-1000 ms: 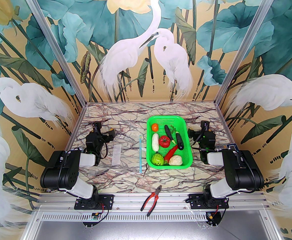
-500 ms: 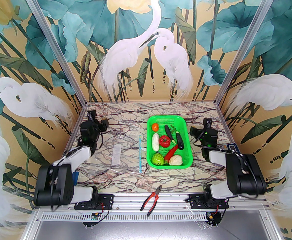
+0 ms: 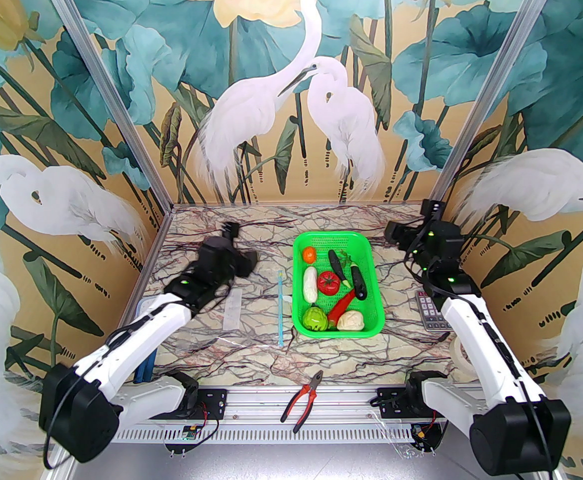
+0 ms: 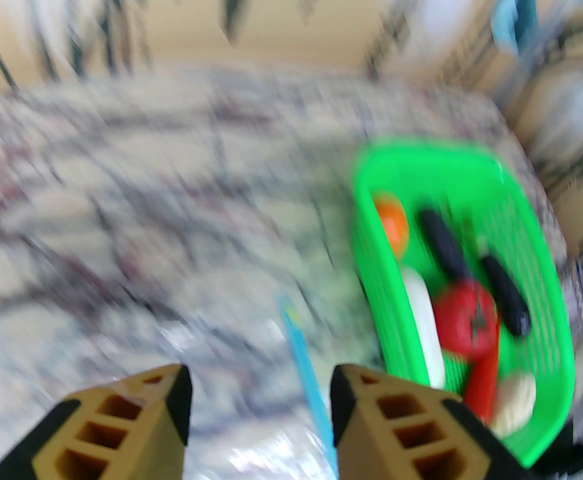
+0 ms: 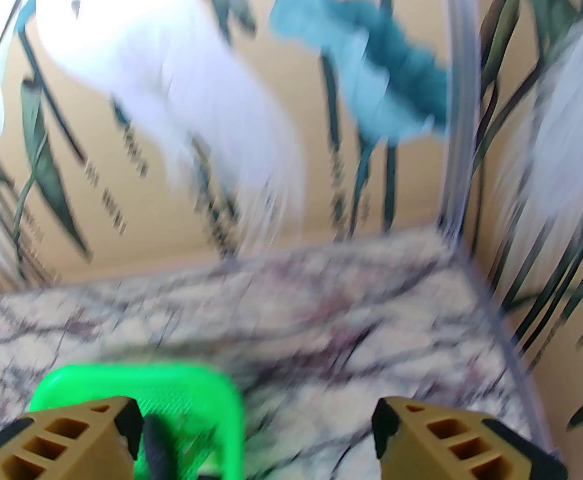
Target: Place the food in the zip-top bag and seal the zipper
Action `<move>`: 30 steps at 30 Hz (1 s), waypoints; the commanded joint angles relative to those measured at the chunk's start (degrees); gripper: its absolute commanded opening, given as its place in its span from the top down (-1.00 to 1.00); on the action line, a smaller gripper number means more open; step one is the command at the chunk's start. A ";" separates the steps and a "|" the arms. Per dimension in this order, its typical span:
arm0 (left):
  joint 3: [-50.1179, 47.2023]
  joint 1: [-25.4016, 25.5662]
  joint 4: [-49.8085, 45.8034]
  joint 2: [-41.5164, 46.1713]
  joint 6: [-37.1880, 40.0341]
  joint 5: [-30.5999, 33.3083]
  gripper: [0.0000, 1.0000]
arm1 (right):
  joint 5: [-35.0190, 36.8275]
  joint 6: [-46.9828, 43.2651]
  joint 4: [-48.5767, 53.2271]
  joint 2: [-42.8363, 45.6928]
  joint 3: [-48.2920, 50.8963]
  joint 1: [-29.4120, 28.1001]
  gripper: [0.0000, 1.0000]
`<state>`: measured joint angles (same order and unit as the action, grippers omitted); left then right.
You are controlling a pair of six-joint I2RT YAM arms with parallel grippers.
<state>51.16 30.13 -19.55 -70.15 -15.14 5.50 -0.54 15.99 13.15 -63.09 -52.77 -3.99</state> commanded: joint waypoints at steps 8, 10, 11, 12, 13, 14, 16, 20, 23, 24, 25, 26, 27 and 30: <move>-0.22 2.65 -3.91 -14.15 -10.12 -12.55 -0.02 | 0.91 5.27 11.25 -6.25 -3.21 -6.06 -0.66; 0.92 2.87 -4.16 -16.73 -9.85 -15.08 -0.01 | 0.89 5.66 11.27 -6.43 -3.24 -6.29 -0.66; 1.48 3.08 -4.50 -17.67 -9.69 -15.87 -0.01 | 0.91 5.79 11.24 -6.43 -3.14 -6.33 -0.66; 2.04 3.54 -5.16 -18.67 -9.37 -16.34 0.00 | 0.97 5.94 11.28 -6.35 -2.91 -6.37 -0.66; 2.63 3.90 -5.94 -19.59 -9.00 -16.49 0.00 | 1.03 6.10 11.20 -6.23 -2.80 -6.39 -0.66; 3.03 4.18 -6.50 -20.37 -8.73 -16.54 0.00 | 1.06 6.23 11.20 -6.05 -2.47 -6.44 -0.66; 3.40 4.45 -7.33 -21.61 -8.66 -16.87 0.02 | 1.16 6.42 11.11 -5.66 -1.94 -6.43 -0.66; 3.69 4.91 -7.74 -22.97 -8.77 -18.21 0.06 | 1.41 6.56 10.94 -4.38 -0.90 -6.45 -0.67; 3.90 5.42 -8.76 -24.08 -8.69 -18.48 0.06 | 2.02 6.60 10.66 -3.48 -0.12 -6.44 -0.67; 3.96 5.53 -9.21 -24.48 -8.56 -18.48 0.06 | 2.16 6.60 10.63 -3.23 0.15 -6.43 -0.67; 4.06 5.62 -9.68 -25.00 -8.42 -18.50 0.07 | 2.20 6.61 10.61 -3.03 0.30 -6.38 -0.67; 4.04 5.58 -10.06 -25.42 -8.30 -18.63 0.09 | 2.29 6.64 10.58 -2.88 0.47 -6.44 -0.67; 4.06 5.62 -10.28 -25.69 -8.20 -18.75 0.09 | 2.29 6.76 10.50 -2.80 0.69 -6.43 -0.67; 4.29 5.76 -10.42 -26.09 -7.99 -18.68 0.10 | 2.38 6.93 10.23 -2.30 1.33 -6.46 -0.67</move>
<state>54.15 35.44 -27.66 -94.96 -23.55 -11.75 0.60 21.47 23.81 -66.61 -52.86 -10.15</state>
